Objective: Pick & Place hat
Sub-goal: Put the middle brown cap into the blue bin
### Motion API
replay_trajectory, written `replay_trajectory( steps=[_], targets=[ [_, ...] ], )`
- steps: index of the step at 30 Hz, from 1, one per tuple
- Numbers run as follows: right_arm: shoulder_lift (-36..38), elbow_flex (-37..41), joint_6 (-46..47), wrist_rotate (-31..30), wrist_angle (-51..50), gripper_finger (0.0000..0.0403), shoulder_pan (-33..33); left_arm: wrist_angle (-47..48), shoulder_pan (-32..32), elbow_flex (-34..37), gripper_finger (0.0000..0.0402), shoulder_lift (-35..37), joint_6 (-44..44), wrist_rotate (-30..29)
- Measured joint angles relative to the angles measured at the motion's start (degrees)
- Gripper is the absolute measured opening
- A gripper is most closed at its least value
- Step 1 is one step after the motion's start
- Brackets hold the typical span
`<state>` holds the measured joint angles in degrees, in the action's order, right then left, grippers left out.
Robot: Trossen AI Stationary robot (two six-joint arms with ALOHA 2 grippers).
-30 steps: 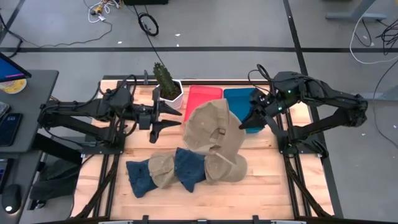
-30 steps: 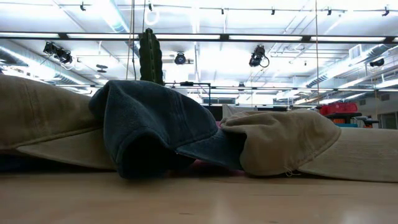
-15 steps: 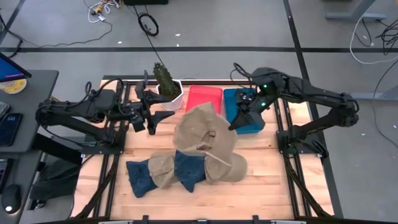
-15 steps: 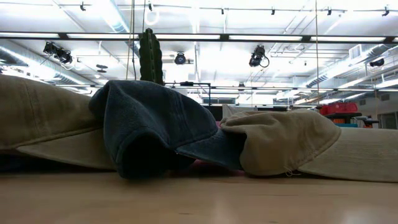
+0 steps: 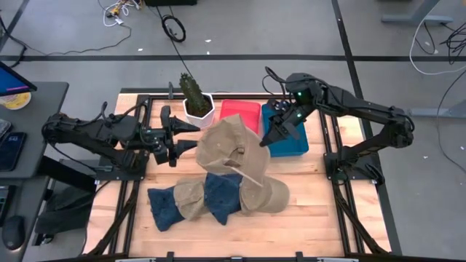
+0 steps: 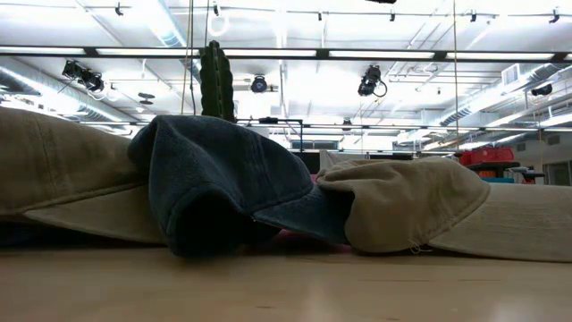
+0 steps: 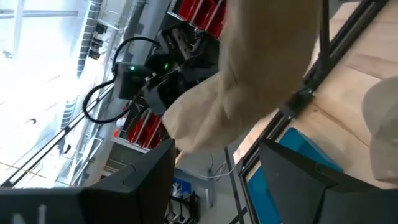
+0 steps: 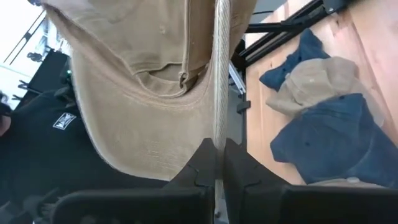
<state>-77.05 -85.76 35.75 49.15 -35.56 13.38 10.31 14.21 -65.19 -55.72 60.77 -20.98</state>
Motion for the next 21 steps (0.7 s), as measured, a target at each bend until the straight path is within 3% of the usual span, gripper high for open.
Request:
replay_trajectory(
  steps=[11, 21],
  targets=[
    [-3.93, 0.0, 0.3, 4.43, 5.17, 0.0006, 0.51, 0.43, 1.78, 0.02, 0.0236, -0.65, -0.09, 0.07],
    [-4.16, 0.0, 1.31, 4.89, 6.89, 0.0007, 1.08, -0.57, 2.17, 0.02, 0.0236, -0.57, -0.09, 0.21]
  ],
)
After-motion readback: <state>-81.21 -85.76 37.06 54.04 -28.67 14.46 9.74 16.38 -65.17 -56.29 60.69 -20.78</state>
